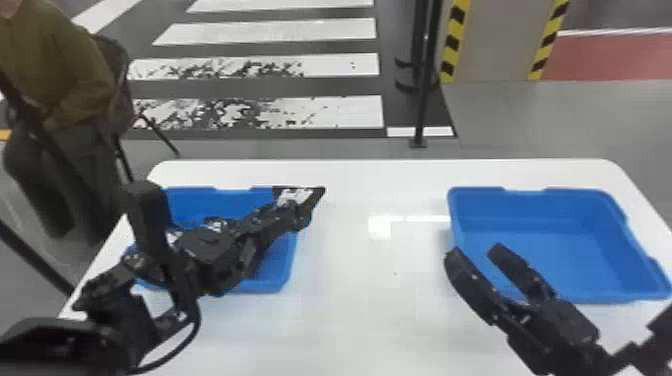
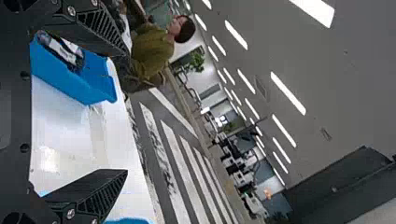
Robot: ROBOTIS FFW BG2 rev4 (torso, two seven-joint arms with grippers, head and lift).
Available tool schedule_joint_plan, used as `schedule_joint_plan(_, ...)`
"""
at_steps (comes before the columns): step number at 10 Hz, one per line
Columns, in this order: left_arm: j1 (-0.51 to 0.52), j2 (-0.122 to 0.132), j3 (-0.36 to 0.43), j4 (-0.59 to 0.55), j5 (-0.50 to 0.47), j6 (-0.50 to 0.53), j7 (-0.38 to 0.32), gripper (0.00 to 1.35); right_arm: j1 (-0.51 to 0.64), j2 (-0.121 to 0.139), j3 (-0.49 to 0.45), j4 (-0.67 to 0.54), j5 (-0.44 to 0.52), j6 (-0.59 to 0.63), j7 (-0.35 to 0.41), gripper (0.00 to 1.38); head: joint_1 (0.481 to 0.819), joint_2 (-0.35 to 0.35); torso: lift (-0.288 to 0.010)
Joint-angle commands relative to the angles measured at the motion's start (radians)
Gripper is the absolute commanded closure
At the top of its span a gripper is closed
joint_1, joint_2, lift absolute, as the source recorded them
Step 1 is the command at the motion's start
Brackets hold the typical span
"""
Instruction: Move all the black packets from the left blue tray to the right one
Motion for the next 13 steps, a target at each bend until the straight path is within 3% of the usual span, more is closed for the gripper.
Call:
schedule_joint_plan(1,0.030,0.007,-0.057,-0.019,0.053,-0.018,-0.006,1.20,-0.066,-0.002,0.000,0.027,-0.067,0.101,0.024,0.12,0.695,0.065,-0.140)
schedule_joint_plan(3,0.037,0.015,-0.135,-0.024,0.100,-0.028,-0.018,1.20,-0.137,-0.004,0.000,0.071,-0.119,0.182,0.047,0.12,0.695,0.035,-0.140)
schedule_joint_plan(6,0.025,0.024,-0.199,-0.027,0.130,-0.016,-0.018,1.20,-0.223,-0.024,0.024,0.142,-0.185,0.202,0.046,0.12,0.695,-0.028,-0.140)
schedule_joint_plan(11,0.008,0.030,-0.239,-0.027,0.160,0.001,-0.018,1.20,-0.304,-0.042,0.104,0.206,-0.275,0.248,0.043,0.13,0.695,-0.022,-0.140)
schedule_joint_plan(12,0.008,0.030,-0.241,-0.027,0.160,0.006,-0.018,1.20,-0.314,-0.045,0.116,0.209,-0.279,0.248,0.044,0.32,0.695,-0.015,-0.140)
schedule_joint_plan(13,0.008,0.030,-0.241,-0.024,0.160,0.011,-0.018,1.20,-0.316,-0.045,0.122,0.211,-0.285,0.246,0.044,0.91,0.695,-0.012,-0.140)
